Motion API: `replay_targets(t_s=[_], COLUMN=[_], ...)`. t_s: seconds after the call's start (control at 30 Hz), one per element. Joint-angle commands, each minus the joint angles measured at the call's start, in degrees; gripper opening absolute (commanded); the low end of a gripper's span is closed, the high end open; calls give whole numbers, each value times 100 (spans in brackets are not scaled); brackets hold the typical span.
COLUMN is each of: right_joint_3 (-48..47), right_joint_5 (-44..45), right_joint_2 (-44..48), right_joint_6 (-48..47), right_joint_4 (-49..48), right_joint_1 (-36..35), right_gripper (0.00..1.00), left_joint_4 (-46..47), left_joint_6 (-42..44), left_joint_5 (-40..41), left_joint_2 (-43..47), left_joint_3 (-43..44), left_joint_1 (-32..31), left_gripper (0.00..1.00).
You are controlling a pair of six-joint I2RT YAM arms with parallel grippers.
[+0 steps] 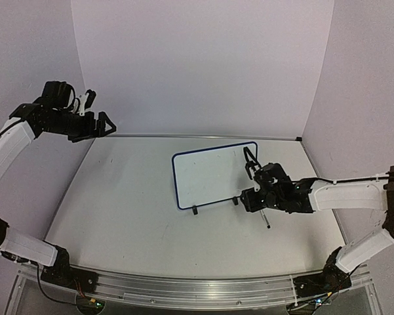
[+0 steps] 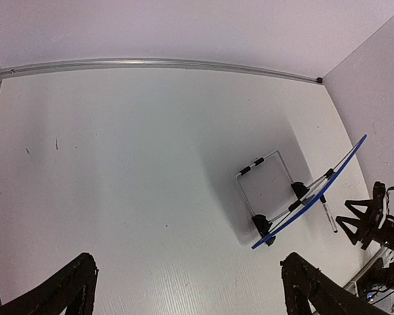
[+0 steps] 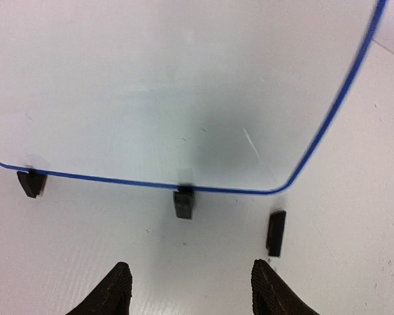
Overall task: Write a sentence on the whiteboard
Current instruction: Move the whiteboard to the center of the board, then pick up the whiteboard marker from the center of the board.
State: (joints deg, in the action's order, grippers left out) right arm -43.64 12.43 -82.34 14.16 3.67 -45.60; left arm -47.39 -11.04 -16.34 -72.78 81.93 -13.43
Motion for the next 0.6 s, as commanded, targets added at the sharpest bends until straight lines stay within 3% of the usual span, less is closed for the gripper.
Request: replay_targets(t_s=[0.0, 0.2, 0.57], right_joint_3=[-133, -199, -393], right_joint_5=[-1107, -1506, -1660], right_joint_2=[406, 197, -372], right_joint_6=[311, 534, 462], right_joint_4=[1738, 2518, 2734], right_joint_1=[895, 1292, 1331], right_gripper=[56, 52, 39], left_joint_4=[-341, 437, 1244], left_joint_6=[575, 579, 758], left_joint_5=[103, 650, 862], left_joint_2=[-167, 363, 664], left_joint_3=[229, -656, -1778], left_joint_1=[22, 8, 11], left_gripper=[96, 93, 93])
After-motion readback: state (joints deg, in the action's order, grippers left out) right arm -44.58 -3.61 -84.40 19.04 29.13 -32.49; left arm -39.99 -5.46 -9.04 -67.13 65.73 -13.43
